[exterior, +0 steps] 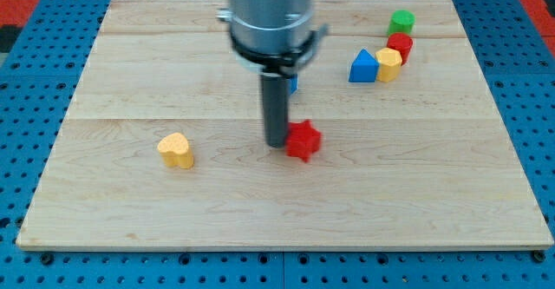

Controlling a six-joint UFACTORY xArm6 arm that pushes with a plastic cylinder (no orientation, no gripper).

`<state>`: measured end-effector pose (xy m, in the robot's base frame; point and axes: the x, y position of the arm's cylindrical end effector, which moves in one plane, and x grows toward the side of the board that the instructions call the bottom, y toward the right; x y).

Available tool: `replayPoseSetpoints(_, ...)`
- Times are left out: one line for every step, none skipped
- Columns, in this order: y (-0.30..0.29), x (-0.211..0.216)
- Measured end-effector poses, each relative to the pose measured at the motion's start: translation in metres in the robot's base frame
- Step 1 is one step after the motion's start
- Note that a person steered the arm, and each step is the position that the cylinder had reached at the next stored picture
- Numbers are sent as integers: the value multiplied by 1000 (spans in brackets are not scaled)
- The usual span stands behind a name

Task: Push the red star towards right side

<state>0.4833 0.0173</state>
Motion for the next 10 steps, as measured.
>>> replayPoseSetpoints(47, 6)
replayPoseSetpoints(67, -14)
replayPoseSetpoints(108, -9)
replayPoseSetpoints(137, 3)
replayPoseSetpoints(144, -4)
replayPoseSetpoints(164, -3)
replayPoseSetpoints(157, 17)
replayPoseSetpoints(171, -20)
replayPoseSetpoints(214, -107)
replayPoseSetpoints(238, -187)
